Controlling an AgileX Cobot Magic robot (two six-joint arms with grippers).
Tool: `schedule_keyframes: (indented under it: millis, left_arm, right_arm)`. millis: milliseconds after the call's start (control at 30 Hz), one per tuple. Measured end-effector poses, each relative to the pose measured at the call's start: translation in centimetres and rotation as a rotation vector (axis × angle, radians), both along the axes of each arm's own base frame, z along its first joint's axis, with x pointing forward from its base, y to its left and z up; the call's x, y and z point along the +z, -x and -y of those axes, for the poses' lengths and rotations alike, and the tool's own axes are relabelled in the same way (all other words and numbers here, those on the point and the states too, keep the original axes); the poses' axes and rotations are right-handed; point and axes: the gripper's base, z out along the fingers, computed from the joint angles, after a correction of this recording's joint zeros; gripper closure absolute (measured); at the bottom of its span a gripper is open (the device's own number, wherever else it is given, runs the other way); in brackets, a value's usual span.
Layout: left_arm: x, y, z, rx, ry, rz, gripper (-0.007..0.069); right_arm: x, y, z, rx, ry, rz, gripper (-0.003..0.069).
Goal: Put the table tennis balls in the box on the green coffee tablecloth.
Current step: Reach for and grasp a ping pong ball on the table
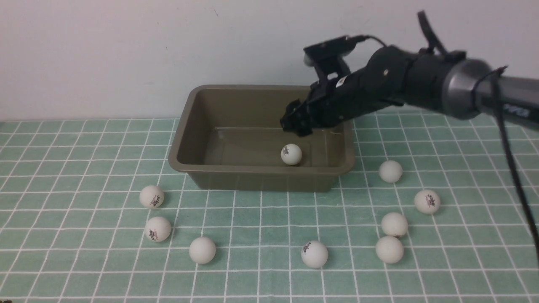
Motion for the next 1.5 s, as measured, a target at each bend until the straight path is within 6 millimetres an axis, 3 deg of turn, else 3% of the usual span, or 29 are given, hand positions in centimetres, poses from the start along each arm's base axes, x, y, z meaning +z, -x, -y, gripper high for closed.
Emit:
schedule_keyframes:
  millis: [133,300,500,733,900,1133,1267,1367,1500]
  left_arm:
    - [0.0,0.0,0.0,0.000,0.000,0.000,0.0629]
    - [0.0,0.0,0.0,0.000,0.000,0.000,0.0629]
    - [0.0,0.0,0.0,0.000,0.000,0.000,0.0629]
    - [0.0,0.0,0.0,0.000,0.000,0.000,0.0629]
    - [0.0,0.0,0.0,0.000,0.000,0.000,0.0629]
    - [0.0,0.0,0.0,0.000,0.000,0.000,0.0629]
    - [0.0,0.0,0.0,0.000,0.000,0.000,0.0629]
    - [0.0,0.0,0.0,0.000,0.000,0.000,0.0629]
    - [0.0,0.0,0.0,0.000,0.000,0.001,0.0629]
  right_arm:
    - [-1.0,0.0,4.9,-0.120,0.115,-0.175,0.0225]
    - [-3.2,-0.3,8.9,-0.235,0.121,-0.236,0.0225]
    - [-6.4,0.3,8.7,-0.239,0.101,-0.249,0.0225]
    - [-11.2,-0.8,8.1,-0.223,0.113,-0.314,0.0225]
    - [-12.9,-1.3,8.0,-0.227,0.120,-0.329,0.0225]
    - [-14.3,-1.5,7.9,-0.214,0.123,-0.341,0.0229]
    - [-14.6,-1.6,7.9,-0.213,0.126,-0.344,0.0280]
    - [-14.5,-1.6,7.9,-0.214,0.125,-0.340,0.0294]
    - [-12.9,-2.2,7.7,-0.192,0.129,-0.351,0.0294]
